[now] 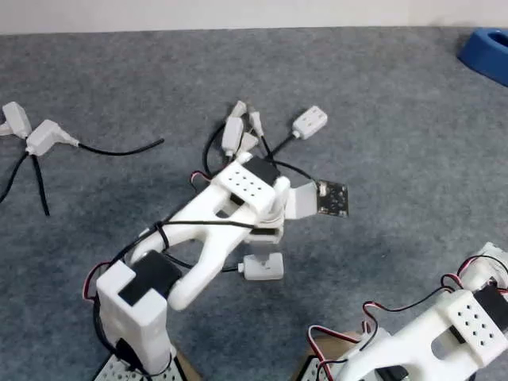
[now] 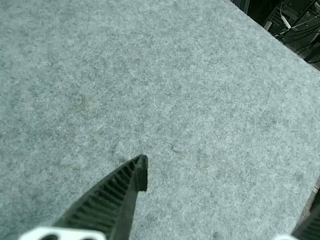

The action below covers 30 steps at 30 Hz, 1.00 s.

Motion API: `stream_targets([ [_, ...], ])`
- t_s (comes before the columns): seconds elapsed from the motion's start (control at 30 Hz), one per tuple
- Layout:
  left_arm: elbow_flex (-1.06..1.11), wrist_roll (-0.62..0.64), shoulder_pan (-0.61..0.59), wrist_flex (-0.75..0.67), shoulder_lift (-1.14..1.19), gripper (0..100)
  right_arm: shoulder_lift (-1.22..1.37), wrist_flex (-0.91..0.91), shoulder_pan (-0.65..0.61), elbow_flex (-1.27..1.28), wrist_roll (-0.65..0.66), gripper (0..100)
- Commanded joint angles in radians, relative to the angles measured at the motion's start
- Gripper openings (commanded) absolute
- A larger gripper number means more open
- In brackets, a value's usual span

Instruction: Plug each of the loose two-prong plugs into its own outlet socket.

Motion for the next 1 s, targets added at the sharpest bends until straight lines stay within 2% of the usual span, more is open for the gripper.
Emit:
stream_targets([
  [0.0, -0.027, -0.026, -0.077, -0.066, 0.071, 18, -0.015, 0.005, 0.013, -0.044, 0.011, 47.5],
  [0.1, -0.077, -0.026, -0.142, -0.064, 0.076, 14, -0.015, 0.005, 0.015, -0.042, 0.011, 47.5],
  [0.2, -0.127, -0.026, -0.203, -0.058, 0.076, 16, -0.015, 0.007, 0.015, -0.039, 0.011, 47.5],
  [0.3, -0.176, -0.026, -0.231, 0.009, 0.067, 18, -0.015, 0.007, 0.007, -0.022, 0.011, 47.5],
  [0.43, -0.269, -0.026, -0.197, 0.192, 0.065, 17, -0.015, 0.007, 0.007, -0.021, 0.011, 47.5],
  [0.53, -0.297, -0.028, -0.127, 0.333, 0.064, 14, -0.015, 0.007, 0.01, -0.021, 0.011, 47.5],
  [0.6, -0.288, -0.026, -0.079, 0.379, 0.038, 11, -0.015, 0.007, 0.012, -0.021, 0.011, 47.5],
  [0.7, -0.203, -0.012, -0.015, 0.353, -0.05, 8, -0.015, 0.004, 0.012, -0.004, 0.012, 47.5],
  [0.8, -0.035, 0.055, 0.038, 0.238, -0.176, 9, -0.015, 0.002, 0.01, 0.005, 0.014, 47.5],
  [0.97, 0.26, 0.107, 0.051, 0.026, -0.364, 16, -0.015, 0.002, 0.005, 0.005, 0.038, 47.5],
])
